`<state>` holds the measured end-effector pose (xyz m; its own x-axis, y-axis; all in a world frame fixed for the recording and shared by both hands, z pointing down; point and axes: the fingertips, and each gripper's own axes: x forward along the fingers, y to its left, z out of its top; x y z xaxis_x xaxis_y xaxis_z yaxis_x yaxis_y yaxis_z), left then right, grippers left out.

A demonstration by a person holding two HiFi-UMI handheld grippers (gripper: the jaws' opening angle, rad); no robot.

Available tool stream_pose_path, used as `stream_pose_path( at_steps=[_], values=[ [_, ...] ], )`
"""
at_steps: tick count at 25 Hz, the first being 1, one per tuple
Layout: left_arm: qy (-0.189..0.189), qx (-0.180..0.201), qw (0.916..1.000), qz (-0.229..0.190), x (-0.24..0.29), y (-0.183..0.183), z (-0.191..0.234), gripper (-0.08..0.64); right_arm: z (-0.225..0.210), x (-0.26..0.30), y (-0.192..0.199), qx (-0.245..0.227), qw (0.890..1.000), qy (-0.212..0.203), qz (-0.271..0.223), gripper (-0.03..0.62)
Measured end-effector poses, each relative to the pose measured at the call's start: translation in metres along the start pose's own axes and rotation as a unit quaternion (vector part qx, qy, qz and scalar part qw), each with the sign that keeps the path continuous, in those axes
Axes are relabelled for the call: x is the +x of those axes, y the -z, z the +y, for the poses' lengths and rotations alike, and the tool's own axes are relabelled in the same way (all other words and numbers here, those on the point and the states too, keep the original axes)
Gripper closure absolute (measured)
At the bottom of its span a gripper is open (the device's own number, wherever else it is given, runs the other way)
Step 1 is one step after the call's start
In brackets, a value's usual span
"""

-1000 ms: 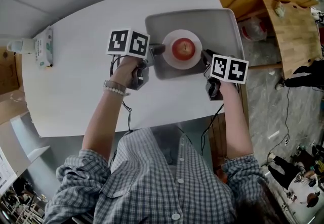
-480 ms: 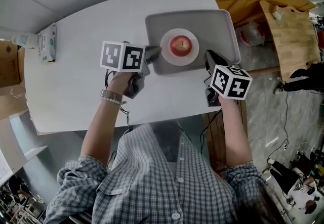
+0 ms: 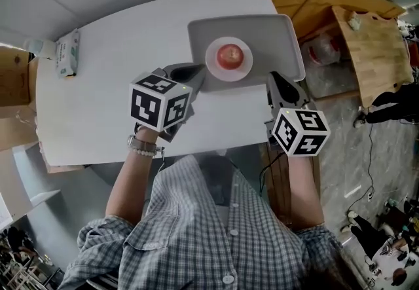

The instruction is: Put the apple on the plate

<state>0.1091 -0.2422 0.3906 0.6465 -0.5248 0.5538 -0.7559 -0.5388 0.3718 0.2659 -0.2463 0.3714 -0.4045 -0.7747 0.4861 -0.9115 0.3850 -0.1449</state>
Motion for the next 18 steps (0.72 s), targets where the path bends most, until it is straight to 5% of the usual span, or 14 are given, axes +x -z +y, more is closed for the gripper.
stream_pose_path(
  at_steps=[9, 18],
  values=[
    [-0.017, -0.006, 0.9976, -0.067, -0.067, -0.010, -0.025, 0.552, 0.017, -0.057, -0.029, -0.039, 0.996, 0.005, -0.081, 0.561],
    [-0.060, 0.068, 0.9918, -0.090, -0.096, -0.005, -0.049, 0.552, 0.034, -0.087, -0.055, -0.115, 0.986, 0.015, -0.124, 0.561]
  ],
)
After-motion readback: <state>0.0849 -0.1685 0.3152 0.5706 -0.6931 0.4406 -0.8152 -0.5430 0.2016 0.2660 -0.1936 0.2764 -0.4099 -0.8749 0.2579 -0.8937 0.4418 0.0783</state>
